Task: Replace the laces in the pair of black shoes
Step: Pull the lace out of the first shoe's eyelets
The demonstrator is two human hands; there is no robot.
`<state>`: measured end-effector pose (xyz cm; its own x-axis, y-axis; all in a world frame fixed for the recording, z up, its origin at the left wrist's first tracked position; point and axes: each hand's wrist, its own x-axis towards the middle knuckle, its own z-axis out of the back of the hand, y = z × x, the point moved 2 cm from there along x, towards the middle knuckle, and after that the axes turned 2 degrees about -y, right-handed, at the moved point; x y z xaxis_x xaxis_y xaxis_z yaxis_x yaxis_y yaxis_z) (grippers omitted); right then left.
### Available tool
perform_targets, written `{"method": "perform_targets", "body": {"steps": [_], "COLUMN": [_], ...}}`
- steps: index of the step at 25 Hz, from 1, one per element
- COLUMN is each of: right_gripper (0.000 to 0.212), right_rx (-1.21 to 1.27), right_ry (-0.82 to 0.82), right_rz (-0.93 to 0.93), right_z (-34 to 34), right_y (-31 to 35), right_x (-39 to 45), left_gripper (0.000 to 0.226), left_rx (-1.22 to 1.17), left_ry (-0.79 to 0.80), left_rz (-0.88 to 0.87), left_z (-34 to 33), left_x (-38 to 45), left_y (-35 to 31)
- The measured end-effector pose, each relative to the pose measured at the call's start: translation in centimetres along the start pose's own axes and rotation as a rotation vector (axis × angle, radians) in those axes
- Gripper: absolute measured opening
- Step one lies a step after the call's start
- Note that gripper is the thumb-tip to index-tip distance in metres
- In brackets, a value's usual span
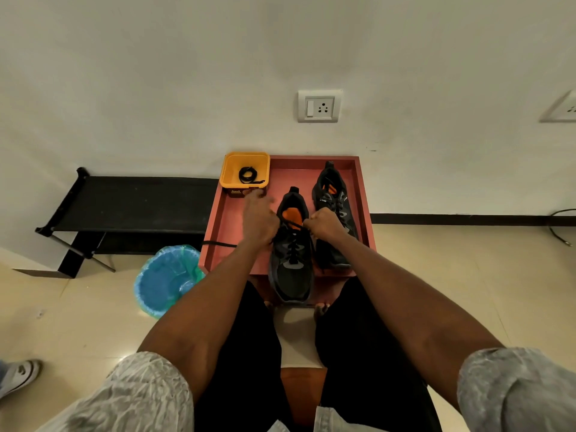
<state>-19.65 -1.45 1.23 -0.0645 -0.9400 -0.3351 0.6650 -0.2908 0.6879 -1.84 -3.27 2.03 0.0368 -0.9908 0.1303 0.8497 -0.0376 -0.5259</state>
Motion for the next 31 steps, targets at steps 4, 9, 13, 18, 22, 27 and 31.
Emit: {"method": "perform_targets", "body": {"steps": [4, 9, 13, 18, 22, 27, 31], "right_gripper": [0.047, 0.052, 0.047, 0.04, 0.039, 0.039, 0.041], "right_rx": [-0.007, 0.016, 0.038, 0.033, -0.019, -0.001, 0.015], "right_ry": [0.017, -0.039, -0.044, -0.061, -0.066, -0.11, -0.113], "right_rz": [0.131, 0.121, 0.077, 0.035, 0.015, -0.006, 0.007], "right_z": [0.2, 0.0, -0.3, -0.6, -1.2, -2.1, -1.7], "right_y": [0.3, 0.1, -0.2, -0.2, 0.5, 0.2, -0.3], "right_x": [-0.2, -0.1, 0.3, 0.2, -0.2, 0.0, 0.1], "left_gripper": [0.032, 0.015, 0.016, 0.034, 0.027, 0.046, 0.037], "left_rx": [0.183, -0.185, -0.312, -0.39, -0.056, -0.187, -0.215], "left_ry": [0.424, 0.223, -0.163, -0.475, -0.178, 0.233, 0.289], "left_rz": [-0.27, -0.126, 0.194, 0.755, 0.513, 0.416, 0.392], "left_z": [-3.2, -2.5, 0.8, 2.9, 1.9, -1.0, -1.6], "left_x": [-0.8, -1.4, -1.9, -1.8, -1.3, -0.2, 0.5], "left_y": [-2.5, -1.4, 0.9, 3.5, 2.3, -0.9, -0.2]}}
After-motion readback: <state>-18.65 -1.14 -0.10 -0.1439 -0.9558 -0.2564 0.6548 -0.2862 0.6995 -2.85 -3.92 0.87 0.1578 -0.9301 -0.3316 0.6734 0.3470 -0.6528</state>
